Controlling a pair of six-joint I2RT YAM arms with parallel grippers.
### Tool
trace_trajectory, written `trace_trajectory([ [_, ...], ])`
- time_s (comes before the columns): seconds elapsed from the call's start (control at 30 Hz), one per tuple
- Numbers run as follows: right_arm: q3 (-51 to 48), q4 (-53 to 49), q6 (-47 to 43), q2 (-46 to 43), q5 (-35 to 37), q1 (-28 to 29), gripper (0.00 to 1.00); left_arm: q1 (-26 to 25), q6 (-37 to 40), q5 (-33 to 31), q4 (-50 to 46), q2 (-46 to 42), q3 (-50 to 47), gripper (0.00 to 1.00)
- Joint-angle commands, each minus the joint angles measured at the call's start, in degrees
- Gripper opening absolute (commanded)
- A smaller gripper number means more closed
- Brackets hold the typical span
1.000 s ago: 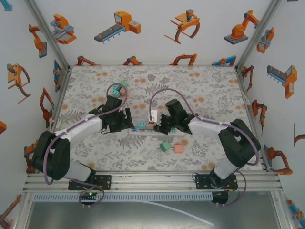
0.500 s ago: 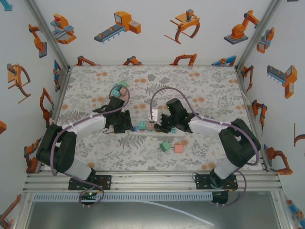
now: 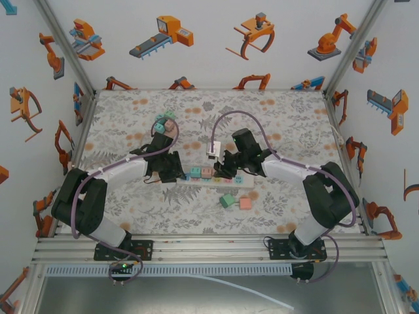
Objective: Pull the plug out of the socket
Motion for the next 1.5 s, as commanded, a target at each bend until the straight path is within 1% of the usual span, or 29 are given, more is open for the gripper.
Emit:
trace_trajectory([
  [0.0,1.63,3.29,1.92,-0.48,-2.24,0.13,0.17,-0.29,-0.68,-3.07,-0.39,1.63,-2.14,0.44],
  [0.17,1.17,4.34,3.03,-2.05,-1.66,0.04,0.17,-0.28,-0.59,-3.42,-0.44,0.84,-1.82,0.44],
  [0.27,0.43,6.68,5.04,-3.91,-0.7,0.04,0.17,-0.25,-0.26,-3.17,-0.45,-0.11,-1.59,0.46],
  [0.37,-0.47,9.99,8.08,-6.25,0.63,-0.04,0.17,-0.29,0.26,-2.86,-0.2,-2.03,-1.36,0.47],
  [0.47,-1.79,14.8,13.52,-8.88,3.1,-0.08,0.17,-0.28,0.89,-2.96,-0.1,-4.78,-0.9,0.51],
  [0.57,-3.28,20.42,22.18,-11.78,6.38,-0.13,0.14,-0.3,2.44,-3.34,-0.74,-8.26,0.06,0.54],
  [0.63,-4.29,23.25,28.61,-14.0,9.12,-0.13,0.14,-0.3,3.98,-3.43,-1.4,-10.92,0.93,0.56],
  [0.8,-11.51,32.8,45.6,-21.0,21.84,-0.13,0.16,-0.29,10.36,-2.14,-2.71,-19.47,2.14,0.62],
  [0.87,-14.45,33.91,52.29,-24.09,25.95,-0.13,0.15,-0.3,13.74,-1.49,-2.84,-24.06,2.0,0.63],
  [0.9,-15.64,33.9,54.69,-25.4,26.68,-0.13,0.15,-0.29,15.56,-0.88,-2.91,-25.99,1.75,0.64],
  [1.0,-19.59,33.88,61.81,-29.35,27.69,-0.22,0.15,-0.3,21.91,1.92,-3.09,-33.29,0.58,0.67],
  [1.07,-22.66,34.85,66.17,-31.31,27.42,-0.19,0.16,-0.29,27.35,4.98,-3.27,-37.89,-0.63,0.69],
  [1.1,-24.13,36.04,67.91,-31.66,26.64,-0.13,0.16,-0.23,29.88,6.94,-3.52,-39.62,-1.58,0.72],
  [1.17,-26.84,38.08,70.56,-31.76,24.27,-0.13,0.16,-0.35,38.58,12.81,-5.35,-42.71,-3.13,0.8],
  [1.27,-29.44,38.18,72.14,-31.21,21.99,-0.13,0.16,-0.46,47.67,18.7,-10.74,-45.07,-3.46,0.86],
  [1.37,-30.16,37.39,72.33,-29.36,18.24,0.02,0.15,-0.52,52.65,22.93,-14.06,-46.4,-3.5,0.91],
  [1.47,-28.98,34.2,72.21,-25.46,14.82,1.14,0.14,-0.66,57.24,29.14,-16.42,-47.15,-3.49,0.96],
])
